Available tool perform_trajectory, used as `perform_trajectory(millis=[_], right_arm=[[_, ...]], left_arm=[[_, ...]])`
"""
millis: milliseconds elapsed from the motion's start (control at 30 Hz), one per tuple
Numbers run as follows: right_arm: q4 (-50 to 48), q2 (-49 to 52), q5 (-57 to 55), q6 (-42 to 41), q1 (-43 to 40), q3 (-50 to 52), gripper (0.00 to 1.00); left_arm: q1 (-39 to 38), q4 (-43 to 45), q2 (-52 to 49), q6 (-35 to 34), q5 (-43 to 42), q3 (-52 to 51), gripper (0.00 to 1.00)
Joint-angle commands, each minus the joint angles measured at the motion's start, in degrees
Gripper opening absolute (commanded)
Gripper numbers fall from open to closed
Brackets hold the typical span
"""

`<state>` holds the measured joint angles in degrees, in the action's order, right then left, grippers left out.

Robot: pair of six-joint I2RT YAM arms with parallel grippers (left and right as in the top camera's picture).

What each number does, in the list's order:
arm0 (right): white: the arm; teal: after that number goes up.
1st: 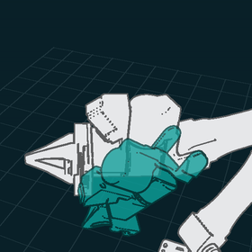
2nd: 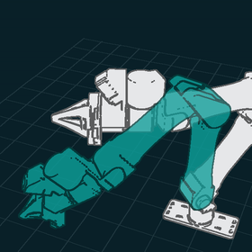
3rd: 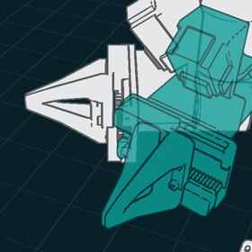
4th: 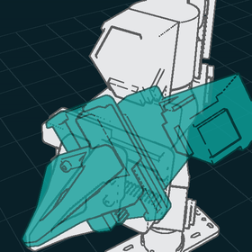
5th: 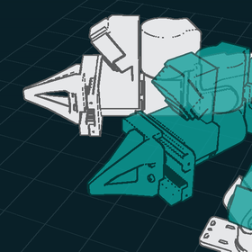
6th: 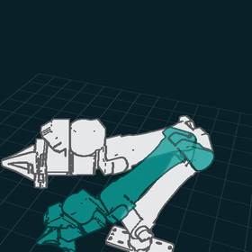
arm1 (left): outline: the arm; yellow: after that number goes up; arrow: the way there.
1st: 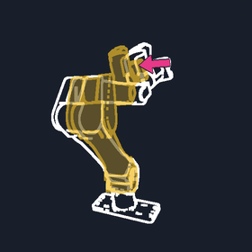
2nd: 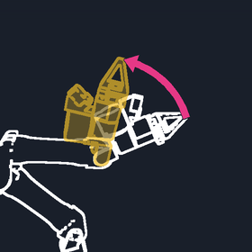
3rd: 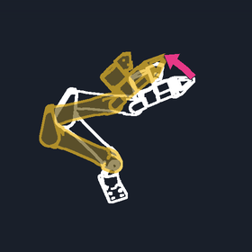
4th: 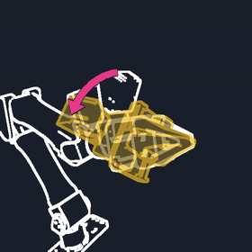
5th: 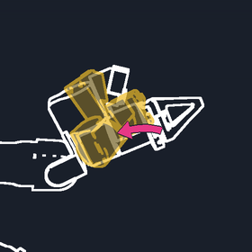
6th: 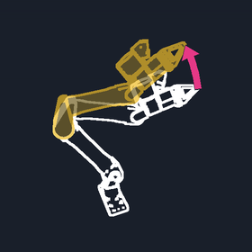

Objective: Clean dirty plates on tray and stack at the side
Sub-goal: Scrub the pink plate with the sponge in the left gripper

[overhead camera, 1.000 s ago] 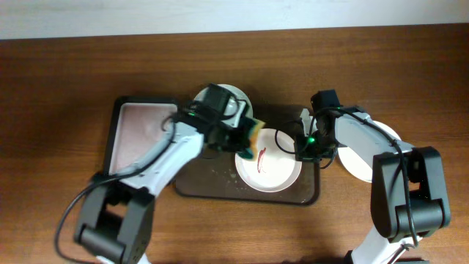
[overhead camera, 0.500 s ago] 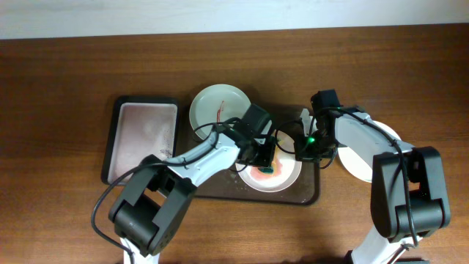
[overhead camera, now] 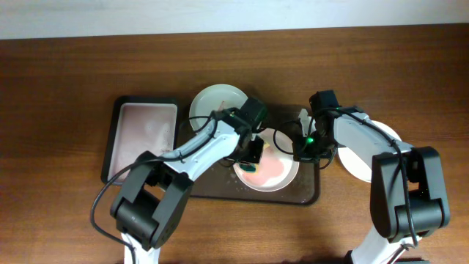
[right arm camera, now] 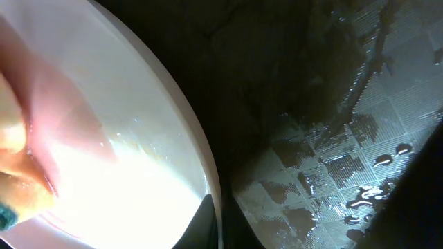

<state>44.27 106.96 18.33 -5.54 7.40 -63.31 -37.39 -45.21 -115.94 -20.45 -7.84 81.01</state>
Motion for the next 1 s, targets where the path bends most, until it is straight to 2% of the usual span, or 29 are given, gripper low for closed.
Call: perform_trajectory(millis=[0, 67, 167, 233, 433, 600, 767, 900, 967], right_arm=[[0.39, 0.48, -2.49, 0.20, 0.15, 1.27, 0.04], [0.48, 0.48, -2.49, 0.20, 0.15, 1.27, 0.04], [0.48, 0.48, -2.51, 0.20, 0.15, 1.27, 0.04], [0.48, 0.48, -2.49, 0.20, 0.15, 1.27, 0.04], [0.48, 0.48, -2.49, 0.20, 0.15, 1.27, 0.04], [0.52, 0.48, -2.49, 0.17, 0.15, 1.27, 0.04], [0.68, 0.48, -2.51, 0.20, 0.15, 1.27, 0.04], [0.70, 0.48, -2.51, 0.20, 0.15, 1.27, 0.04], [0.68, 0.48, -2.51, 0.20, 0.15, 1.27, 0.04]], left_arm=[[0.66, -1.16, -1.36, 6.45, -12.41, 4.35, 0.00], [0.72, -0.20, -1.36, 6.12, -12.90, 5.64, 0.00], [0.72, 3.37, -1.38, -1.64, -9.88, 6.10, 0.00], [0.68, 5.60, -1.49, -4.17, -7.32, 6.05, 0.00], [-0.11, 8.13, -2.73, -4.22, -0.81, 6.03, 0.00], [-0.02, 9.14, -7.23, -4.37, -0.70, 6.03, 0.00], [0.07, 0.61, -7.17, -4.20, -2.51, 6.10, 0.00], [0.07, -8.55, -4.90, 0.42, -11.28, 6.10, 0.00], [0.07, -11.69, -4.28, 0.79, -12.87, 6.10, 0.00]])
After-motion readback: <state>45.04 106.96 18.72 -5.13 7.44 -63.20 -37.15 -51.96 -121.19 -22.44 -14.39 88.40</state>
